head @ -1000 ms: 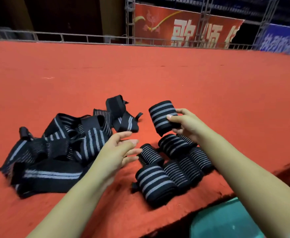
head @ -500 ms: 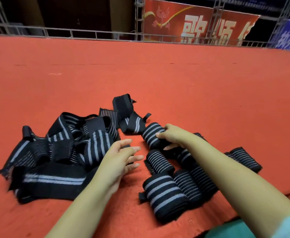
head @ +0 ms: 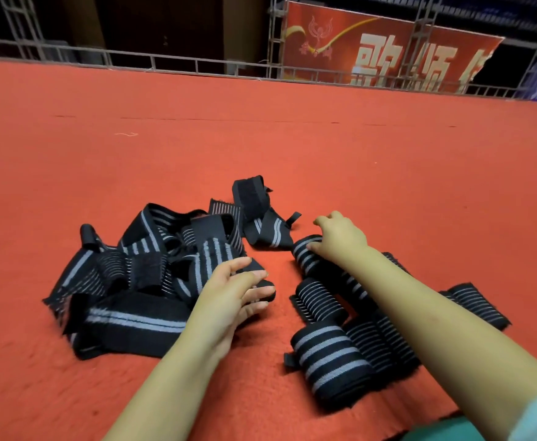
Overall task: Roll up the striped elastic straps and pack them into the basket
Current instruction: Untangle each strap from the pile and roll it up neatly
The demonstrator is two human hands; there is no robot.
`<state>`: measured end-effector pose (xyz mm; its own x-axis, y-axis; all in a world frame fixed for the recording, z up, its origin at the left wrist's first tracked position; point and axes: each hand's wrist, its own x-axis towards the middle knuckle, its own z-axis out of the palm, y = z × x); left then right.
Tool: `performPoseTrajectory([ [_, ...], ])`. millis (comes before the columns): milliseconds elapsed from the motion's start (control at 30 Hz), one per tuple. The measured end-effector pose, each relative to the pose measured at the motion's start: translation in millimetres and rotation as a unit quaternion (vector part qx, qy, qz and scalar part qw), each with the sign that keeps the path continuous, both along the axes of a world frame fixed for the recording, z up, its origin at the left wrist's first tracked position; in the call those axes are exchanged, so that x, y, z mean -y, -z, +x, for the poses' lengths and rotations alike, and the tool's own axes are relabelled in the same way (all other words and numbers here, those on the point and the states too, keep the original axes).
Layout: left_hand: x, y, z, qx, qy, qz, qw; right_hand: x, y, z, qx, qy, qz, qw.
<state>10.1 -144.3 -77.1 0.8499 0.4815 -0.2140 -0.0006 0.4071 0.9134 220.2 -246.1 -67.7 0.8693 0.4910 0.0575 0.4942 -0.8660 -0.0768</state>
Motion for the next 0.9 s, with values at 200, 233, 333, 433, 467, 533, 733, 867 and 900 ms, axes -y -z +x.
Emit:
performPoseTrajectory([
  [200, -30.5, -4.3, -34.2, 0.022, -0.065, -0.011, 0.998, -52.2, 3.0, 9.1, -0.154, 0.013, 0.205, 0.967],
  [233, -37.1, -4.0, -40.8, 0.024, -0.077, -0.010, 0.997, -62.8, 3.4, 9.6, -0.172, 0.016, 0.196, 0.965],
  [333, -56.6, -2.6, -58.5, 0.027, -0.105, -0.003, 0.994, -88.4, 11.7, 9.9, -0.180, -0.010, 0.119, 0.976],
  [433, -73.6, -0.3, -71.3, 0.029, -0.122, 0.003, 0.992, -105.4, 30.5, 10.1, -0.146, -0.050, 0.084, 0.984],
  [467, -78.7, 0.8, -73.9, 0.030, -0.128, 0.003, 0.991, -109.8, 37.0, 10.9, -0.131, -0.054, 0.078, 0.987],
  [533, -87.3, 3.2, -76.7, 0.032, -0.136, 0.000, 0.990, -115.7, 47.4, 12.9, -0.095, -0.060, 0.085, 0.990],
  [733, -95.0, 7.9, -72.8, 0.026, -0.131, -0.009, 0.991, -119.3, 35.4, 30.4, -0.053, 0.011, 0.306, 0.951],
  [867, -93.8, 2.3, -70.2, 0.035, -0.125, -0.013, 0.991, -122.9, -4.6, 23.5, -0.082, -0.013, 0.475, 0.876],
  [900, -93.2, -0.9, -70.5, 0.039, -0.124, -0.012, 0.991, -124.2, -18.3, 17.4, -0.087, -0.029, 0.514, 0.853],
])
